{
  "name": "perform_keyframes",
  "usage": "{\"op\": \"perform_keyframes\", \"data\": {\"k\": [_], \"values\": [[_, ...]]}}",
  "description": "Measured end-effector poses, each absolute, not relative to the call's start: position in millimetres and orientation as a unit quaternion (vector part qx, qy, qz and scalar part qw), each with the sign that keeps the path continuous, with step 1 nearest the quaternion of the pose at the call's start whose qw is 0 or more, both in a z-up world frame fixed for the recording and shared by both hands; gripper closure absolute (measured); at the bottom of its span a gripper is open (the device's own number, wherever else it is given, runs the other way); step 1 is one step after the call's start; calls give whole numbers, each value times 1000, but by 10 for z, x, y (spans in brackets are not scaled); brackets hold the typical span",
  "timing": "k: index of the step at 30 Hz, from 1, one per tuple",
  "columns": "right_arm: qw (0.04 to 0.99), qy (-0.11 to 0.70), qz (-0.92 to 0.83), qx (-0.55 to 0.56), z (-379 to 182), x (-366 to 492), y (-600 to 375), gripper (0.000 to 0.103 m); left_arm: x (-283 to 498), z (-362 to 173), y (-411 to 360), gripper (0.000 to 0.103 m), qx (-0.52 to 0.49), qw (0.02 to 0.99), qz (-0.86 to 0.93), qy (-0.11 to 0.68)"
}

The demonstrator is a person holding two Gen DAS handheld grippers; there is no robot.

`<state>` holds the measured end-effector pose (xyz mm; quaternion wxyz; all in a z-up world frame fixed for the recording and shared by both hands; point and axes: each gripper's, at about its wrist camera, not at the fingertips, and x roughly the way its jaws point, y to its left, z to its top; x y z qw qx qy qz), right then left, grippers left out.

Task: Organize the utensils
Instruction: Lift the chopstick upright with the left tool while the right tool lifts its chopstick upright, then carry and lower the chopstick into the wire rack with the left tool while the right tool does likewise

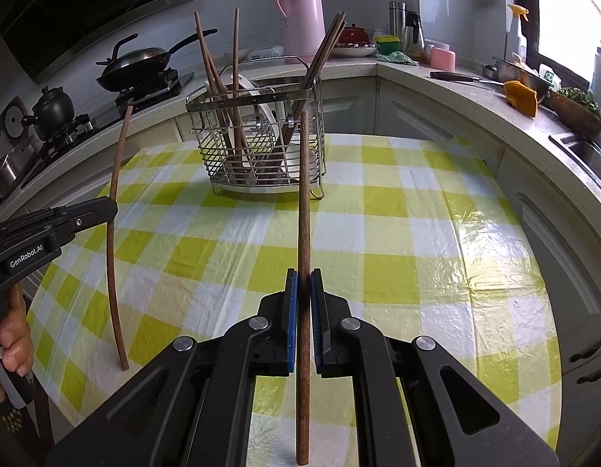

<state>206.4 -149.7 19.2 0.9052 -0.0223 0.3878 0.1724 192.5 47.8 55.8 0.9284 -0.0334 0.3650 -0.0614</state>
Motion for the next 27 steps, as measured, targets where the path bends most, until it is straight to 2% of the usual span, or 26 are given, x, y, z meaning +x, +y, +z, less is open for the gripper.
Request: {"op": "perform_keyframes", "data": {"k": [27], "values": [[908, 380, 178, -13, 311, 2062, -1545, 95, 1920, 672, 460, 97, -29, 933, -70, 352]]}}
